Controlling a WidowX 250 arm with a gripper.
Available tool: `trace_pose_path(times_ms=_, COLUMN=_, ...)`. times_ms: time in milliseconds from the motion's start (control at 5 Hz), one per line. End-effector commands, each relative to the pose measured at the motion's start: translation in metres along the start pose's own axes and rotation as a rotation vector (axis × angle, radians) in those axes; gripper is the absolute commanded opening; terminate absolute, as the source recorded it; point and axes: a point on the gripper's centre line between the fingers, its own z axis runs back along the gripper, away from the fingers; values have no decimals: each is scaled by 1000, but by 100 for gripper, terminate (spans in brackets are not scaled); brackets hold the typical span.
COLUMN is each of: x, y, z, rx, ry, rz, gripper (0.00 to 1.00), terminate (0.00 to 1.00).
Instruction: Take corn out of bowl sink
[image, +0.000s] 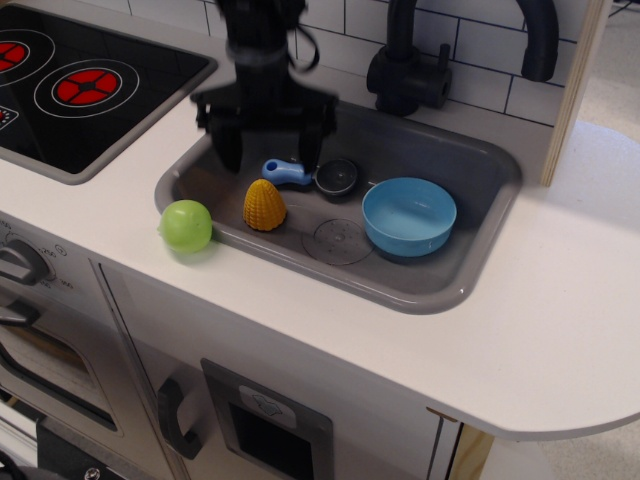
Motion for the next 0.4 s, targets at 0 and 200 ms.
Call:
trace_pose_path(times_ms=0, x=20, y=2, z=22, rx=-15, ry=-59, rz=3, gripper=100, terminate=0)
trace_pose_path(times_ms=200, x=20, y=2, z=22, rx=-15, ry=-59, rz=3, gripper=100, terminate=100)
